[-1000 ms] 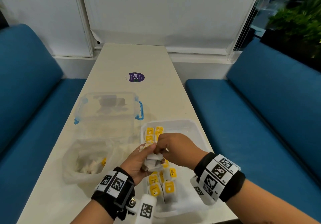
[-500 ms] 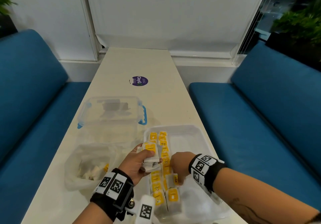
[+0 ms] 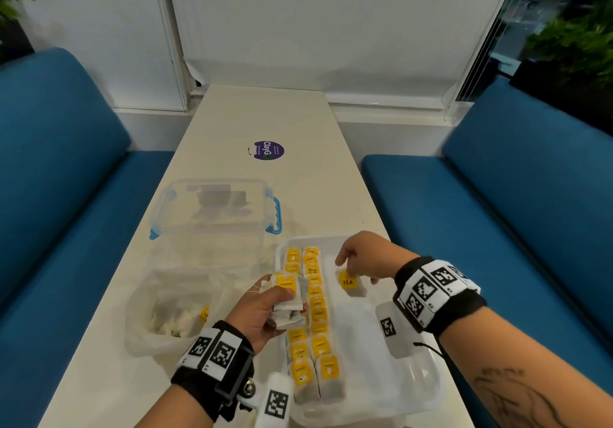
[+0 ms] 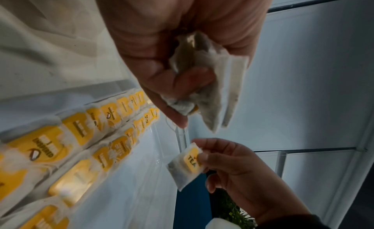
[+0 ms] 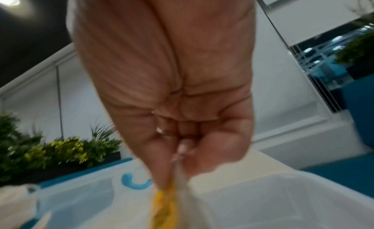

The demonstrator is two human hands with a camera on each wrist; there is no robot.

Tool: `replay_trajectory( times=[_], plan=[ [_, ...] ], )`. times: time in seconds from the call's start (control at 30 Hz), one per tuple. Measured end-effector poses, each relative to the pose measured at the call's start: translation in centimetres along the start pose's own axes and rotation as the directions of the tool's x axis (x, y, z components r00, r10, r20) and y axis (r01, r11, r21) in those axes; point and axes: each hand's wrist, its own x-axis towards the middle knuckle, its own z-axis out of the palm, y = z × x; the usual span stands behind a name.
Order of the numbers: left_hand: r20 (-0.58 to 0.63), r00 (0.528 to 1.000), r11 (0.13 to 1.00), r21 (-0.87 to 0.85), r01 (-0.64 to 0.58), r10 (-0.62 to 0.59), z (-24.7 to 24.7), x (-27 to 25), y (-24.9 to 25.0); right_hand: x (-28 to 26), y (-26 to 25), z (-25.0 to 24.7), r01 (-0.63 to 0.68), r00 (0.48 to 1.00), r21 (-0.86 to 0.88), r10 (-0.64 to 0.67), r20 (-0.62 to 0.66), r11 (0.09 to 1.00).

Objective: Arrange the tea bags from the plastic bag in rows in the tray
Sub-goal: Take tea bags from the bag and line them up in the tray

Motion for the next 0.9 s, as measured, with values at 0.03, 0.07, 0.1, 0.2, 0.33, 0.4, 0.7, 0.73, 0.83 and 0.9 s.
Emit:
replay_trajectory(
  times=[0.03,0.07,0.1,0.2,0.33,0.4,0.7,0.73,0.83,0.9],
  plan=[
    [0.001,1.0,1.0,-0.003,0.002,-0.002,0.1,0.0,0.0,0.0,0.0,0.0,-0.025,1.0,-0.066,0.024,-0.018,0.997],
    [0.003,1.0,1.0,-0.009,0.003,-0.003,0.2,-0.1,0.0,0.1,0.1,0.2,-0.058,0.998,-0.118,0.056,-0.025,0.991],
    [0.003,1.0,1.0,-0.014,0.004,-0.004,0.2,-0.1,0.0,0.1,0.1,0.4,-0.083,0.996,-0.136,0.078,-0.036,0.987],
    [0.0,1.0,1.0,-0.008,0.004,-0.004,0.2,-0.1,-0.2,0.2,0.5,0.9,-0.127,0.991,-0.004,0.127,-0.033,0.992],
    [0.001,1.0,1.0,0.013,0.016,-0.016,0.0,-0.2,-0.4,0.5,1.0,1.4,-0.101,0.991,0.188,0.115,-0.065,0.977],
    [-0.003,1.0,1.0,0.007,0.018,-0.018,0.0,-0.1,-0.4,1.3,1.5,1.7,-0.084,0.987,0.248,0.115,-0.111,0.965],
    [-0.029,0.999,0.999,-0.002,0.037,-0.037,0.1,0.4,-0.1,5.7,3.3,3.1,-0.181,0.978,0.254,0.2,-0.052,0.95],
    [-0.029,0.999,0.999,-0.003,0.039,-0.039,0.1,0.5,-0.1,6.1,3.4,3.3,-0.19,0.979,0.238,0.203,-0.028,0.952],
    [-0.034,0.998,0.999,0.002,0.047,-0.047,0.0,0.7,-0.1,7.4,3.5,4.1,-0.195,0.98,0.198,0.199,-0.001,0.961],
    [-0.04,0.998,0.999,0.009,0.051,-0.051,-0.1,0.9,-0.1,8.3,3.5,4.5,-0.183,0.98,0.175,0.194,-0.05,0.967]
  ],
)
